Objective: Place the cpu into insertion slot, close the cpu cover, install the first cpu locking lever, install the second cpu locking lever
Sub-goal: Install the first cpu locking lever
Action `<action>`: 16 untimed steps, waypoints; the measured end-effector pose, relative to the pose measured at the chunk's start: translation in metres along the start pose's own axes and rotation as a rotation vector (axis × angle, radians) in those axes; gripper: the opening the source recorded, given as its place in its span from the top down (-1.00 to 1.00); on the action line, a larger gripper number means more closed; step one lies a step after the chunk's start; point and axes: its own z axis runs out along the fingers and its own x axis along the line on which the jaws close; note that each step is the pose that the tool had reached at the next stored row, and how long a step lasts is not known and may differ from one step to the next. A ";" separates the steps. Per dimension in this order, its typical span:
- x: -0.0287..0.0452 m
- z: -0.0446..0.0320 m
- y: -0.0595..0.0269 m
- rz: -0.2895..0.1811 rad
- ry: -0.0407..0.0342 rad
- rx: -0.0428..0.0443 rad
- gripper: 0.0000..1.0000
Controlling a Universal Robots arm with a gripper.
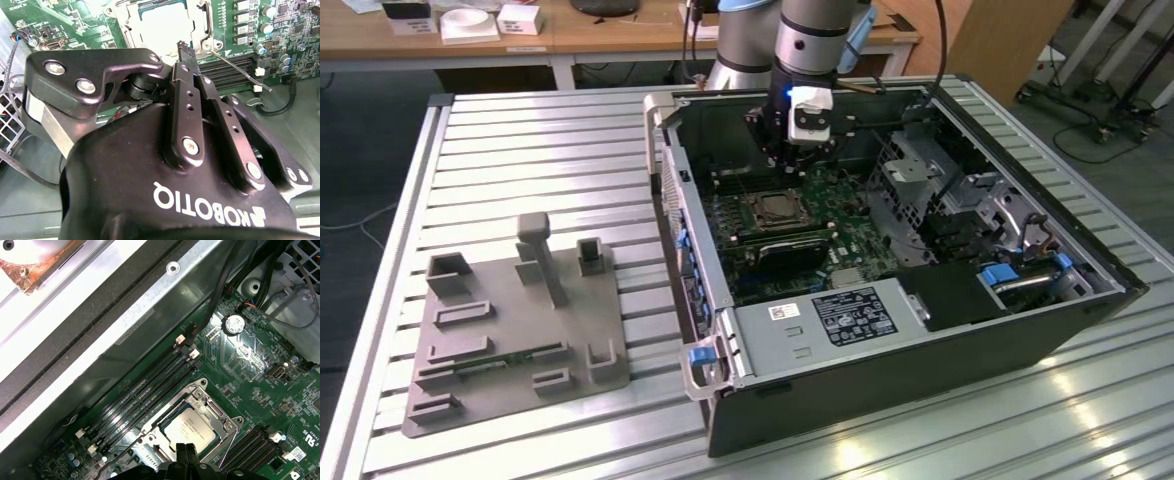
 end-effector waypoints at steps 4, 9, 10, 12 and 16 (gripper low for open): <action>0.0000 0.0000 0.0000 -0.001 0.0000 0.0001 0.80; 0.0000 0.0000 0.0000 -0.002 0.0000 0.0000 0.80; 0.0000 0.0000 0.0000 -0.002 0.0000 0.0000 0.80; 0.0000 0.0000 0.0000 -0.002 0.0000 0.0000 0.80; 0.0000 0.0000 0.0000 -0.040 0.0005 -0.0003 0.80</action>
